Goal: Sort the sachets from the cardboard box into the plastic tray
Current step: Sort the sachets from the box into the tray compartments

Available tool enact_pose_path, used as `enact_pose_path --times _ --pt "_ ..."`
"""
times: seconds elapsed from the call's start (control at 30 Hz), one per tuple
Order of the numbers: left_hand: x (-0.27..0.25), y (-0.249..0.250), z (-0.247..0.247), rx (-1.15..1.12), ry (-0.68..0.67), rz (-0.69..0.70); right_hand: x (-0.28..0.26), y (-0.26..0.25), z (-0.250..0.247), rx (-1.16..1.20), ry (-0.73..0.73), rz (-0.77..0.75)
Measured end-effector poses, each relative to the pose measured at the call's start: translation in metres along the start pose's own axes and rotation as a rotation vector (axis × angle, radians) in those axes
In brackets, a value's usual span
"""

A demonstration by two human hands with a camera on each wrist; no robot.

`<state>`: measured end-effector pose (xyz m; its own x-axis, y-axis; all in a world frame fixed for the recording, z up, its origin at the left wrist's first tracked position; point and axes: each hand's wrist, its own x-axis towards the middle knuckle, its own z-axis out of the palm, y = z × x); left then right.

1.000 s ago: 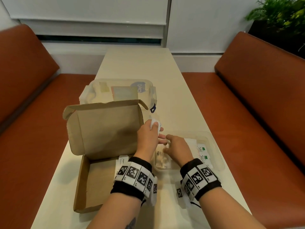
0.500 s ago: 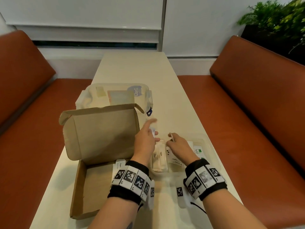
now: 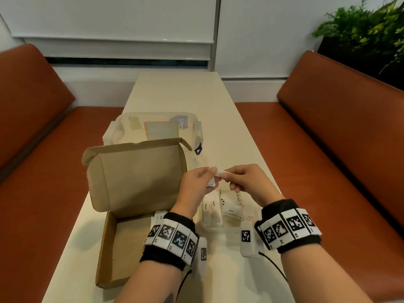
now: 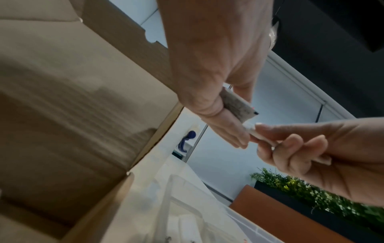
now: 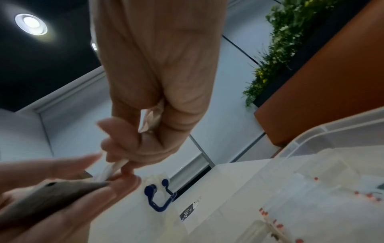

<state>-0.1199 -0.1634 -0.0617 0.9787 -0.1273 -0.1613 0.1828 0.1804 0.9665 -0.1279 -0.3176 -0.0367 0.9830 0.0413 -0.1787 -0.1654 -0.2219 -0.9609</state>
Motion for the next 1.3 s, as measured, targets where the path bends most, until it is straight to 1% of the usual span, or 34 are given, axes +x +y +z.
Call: enact_pose_path --times 0.07,0.1,0.23,0.37,0.43,0.53,0.63,0.73,0.8,0.9,1.07,1.13,1.23,1.3 --pt "-0.001 -0.001 -0.001 0.031 -0.009 0.006 0.002 -0.002 0.001 -0.030 0.025 -0.022" --pt "0.000 -0.003 -0.003 0.027 -0.002 -0.001 0.003 -0.003 0.001 -0.010 0.057 -0.033" --pt "0.000 -0.005 -0.006 -0.090 0.044 -0.067 0.006 -0.007 -0.002 0.242 0.198 -0.063" --pt "0.000 -0.002 -0.006 -0.114 0.060 -0.077 0.007 -0.009 0.005 0.208 0.268 -0.141" --pt "0.001 -0.002 -0.007 -0.106 0.096 -0.055 0.006 -0.010 0.006 0.152 0.233 -0.170" --pt "0.004 -0.003 -0.010 -0.072 0.158 -0.031 0.004 -0.010 -0.001 -0.032 0.175 -0.206" --pt "0.004 -0.002 -0.009 -0.158 0.131 -0.059 0.001 -0.007 -0.012 -0.074 0.090 -0.196" --pt "0.003 0.000 -0.007 -0.145 0.113 -0.051 -0.002 -0.002 -0.016 -0.143 0.001 -0.169" --pt "0.004 0.002 -0.007 -0.124 0.129 -0.029 -0.003 0.000 -0.017 -0.108 0.014 -0.151" --pt "0.004 0.004 -0.006 -0.100 0.123 -0.012 -0.004 0.004 -0.017 0.064 0.056 -0.112" --pt "0.005 0.002 -0.001 -0.103 0.182 -0.006 -0.006 0.010 -0.017 0.043 0.014 0.007" --pt "0.004 0.000 -0.003 -0.074 0.169 -0.022 -0.004 0.011 -0.018 0.109 0.081 0.024" --pt "-0.001 0.000 -0.006 -0.009 0.068 -0.078 0.003 0.008 -0.017 0.328 0.282 -0.017" --pt "-0.002 0.000 -0.005 -0.010 0.068 -0.085 0.007 0.006 -0.009 0.438 0.321 -0.020"
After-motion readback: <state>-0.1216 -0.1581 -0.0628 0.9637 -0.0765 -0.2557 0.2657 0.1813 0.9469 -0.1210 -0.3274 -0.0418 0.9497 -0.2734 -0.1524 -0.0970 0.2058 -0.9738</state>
